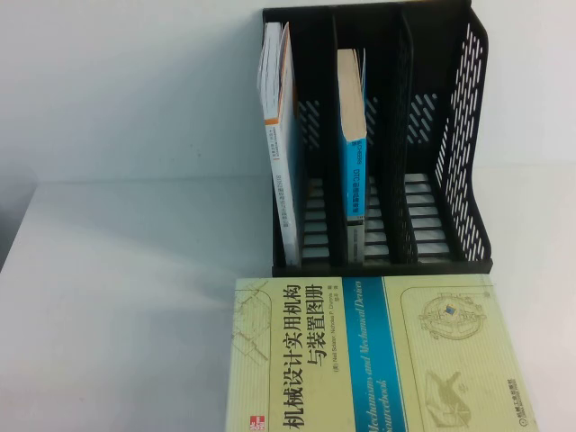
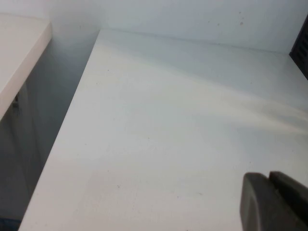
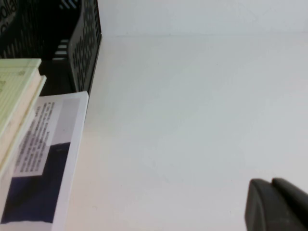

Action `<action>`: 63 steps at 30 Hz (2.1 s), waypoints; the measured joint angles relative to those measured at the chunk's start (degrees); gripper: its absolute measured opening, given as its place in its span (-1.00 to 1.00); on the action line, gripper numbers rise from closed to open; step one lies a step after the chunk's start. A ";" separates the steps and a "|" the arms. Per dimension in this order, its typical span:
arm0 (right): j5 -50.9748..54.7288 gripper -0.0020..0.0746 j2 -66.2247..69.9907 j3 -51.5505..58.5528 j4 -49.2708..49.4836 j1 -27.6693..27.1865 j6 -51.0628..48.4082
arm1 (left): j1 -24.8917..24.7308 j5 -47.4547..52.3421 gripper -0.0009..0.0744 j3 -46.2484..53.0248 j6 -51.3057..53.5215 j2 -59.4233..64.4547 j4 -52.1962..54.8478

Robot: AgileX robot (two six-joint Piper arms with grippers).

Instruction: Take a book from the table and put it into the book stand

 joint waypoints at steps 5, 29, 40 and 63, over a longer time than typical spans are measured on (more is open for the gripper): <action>0.00 -0.96 0.00 0.00 0.00 0.00 0.00 | 0.00 0.00 -0.96 0.00 0.00 0.00 0.00; 0.00 -0.96 0.00 0.00 0.00 0.00 0.00 | 0.00 -0.13 -0.96 0.00 0.00 0.00 -0.11; 0.00 -0.96 0.00 0.00 0.00 0.00 0.00 | 0.00 -2.56 -0.96 0.20 0.00 0.00 -0.21; -28.27 -0.96 0.00 0.47 0.00 0.00 0.00 | 0.00 -9.05 -0.96 0.33 1.91 0.00 -20.56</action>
